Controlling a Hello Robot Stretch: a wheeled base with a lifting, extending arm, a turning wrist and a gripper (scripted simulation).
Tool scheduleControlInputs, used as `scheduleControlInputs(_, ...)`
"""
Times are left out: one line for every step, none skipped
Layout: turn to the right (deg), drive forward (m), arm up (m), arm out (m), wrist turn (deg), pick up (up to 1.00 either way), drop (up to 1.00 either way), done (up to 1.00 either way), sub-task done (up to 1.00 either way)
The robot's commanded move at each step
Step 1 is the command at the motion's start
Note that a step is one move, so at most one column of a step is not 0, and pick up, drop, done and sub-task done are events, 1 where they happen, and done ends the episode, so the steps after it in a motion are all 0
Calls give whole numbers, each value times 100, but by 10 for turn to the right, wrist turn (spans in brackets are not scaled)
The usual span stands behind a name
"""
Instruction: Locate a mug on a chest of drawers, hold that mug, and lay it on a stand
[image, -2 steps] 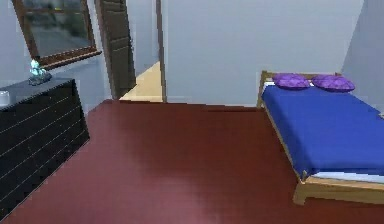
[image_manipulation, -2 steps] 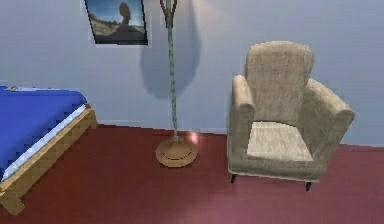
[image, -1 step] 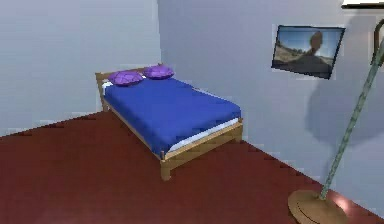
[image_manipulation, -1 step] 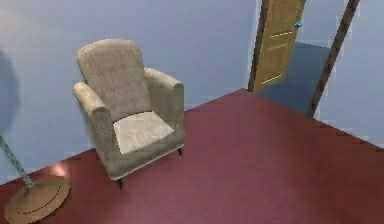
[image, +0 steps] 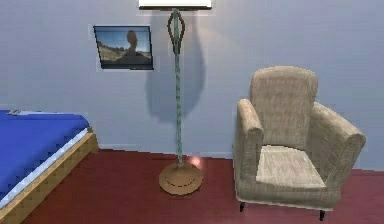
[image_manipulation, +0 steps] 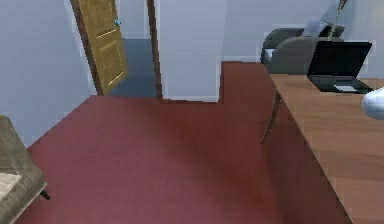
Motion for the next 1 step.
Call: scheduleControlInputs(60,0,0,0,0,0,0,0,0)
